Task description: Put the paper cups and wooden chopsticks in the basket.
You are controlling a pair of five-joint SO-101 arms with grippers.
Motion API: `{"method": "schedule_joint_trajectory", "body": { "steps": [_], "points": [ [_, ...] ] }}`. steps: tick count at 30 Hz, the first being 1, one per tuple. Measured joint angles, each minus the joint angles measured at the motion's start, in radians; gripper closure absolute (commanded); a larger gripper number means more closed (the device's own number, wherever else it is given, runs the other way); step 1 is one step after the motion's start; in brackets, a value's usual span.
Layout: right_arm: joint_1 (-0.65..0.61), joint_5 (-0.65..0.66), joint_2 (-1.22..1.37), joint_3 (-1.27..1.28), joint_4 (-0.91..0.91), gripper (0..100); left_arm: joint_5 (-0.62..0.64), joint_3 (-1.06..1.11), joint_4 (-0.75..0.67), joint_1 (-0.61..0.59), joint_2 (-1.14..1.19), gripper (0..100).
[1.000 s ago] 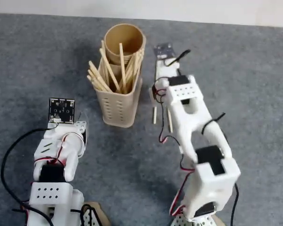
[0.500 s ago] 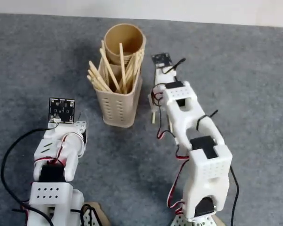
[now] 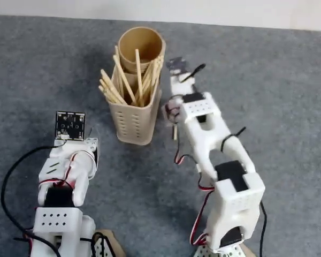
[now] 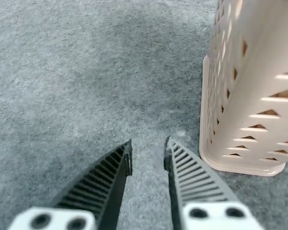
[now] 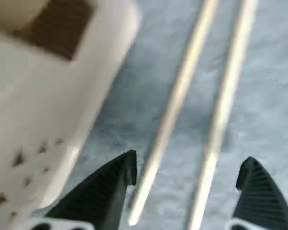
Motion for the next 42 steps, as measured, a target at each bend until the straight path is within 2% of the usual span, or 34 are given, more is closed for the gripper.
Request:
{"method": "schedule_joint_trajectory", "body": {
  "steps": [9,15,19,33,37,42],
  "points": [
    [-0.018,-0.008,-0.006,0.089,-0.084,68.5,0.0,0.0,0.0,0.0,0.0,86],
    [0.026,-0.009,-0.017,0.137,-0.094,90.4,0.0,0.0,0.0,0.0,0.0,86],
    [0.066,-0.008,-0.037,0.161,-0.097,97.6,0.0,0.0,0.0,0.0,0.0,86],
    [0.137,-0.011,-0.066,0.186,0.021,99.4,0.0,0.0,0.0,0.0,0.0,86],
    [0.18,-0.044,-0.176,0.201,0.044,99.4,0.0,0.0,0.0,0.0,0.0,86],
    [0.193,-0.077,-0.442,0.201,0.046,99.4,0.0,0.0,0.0,0.0,0.0,86]
  ]
}}
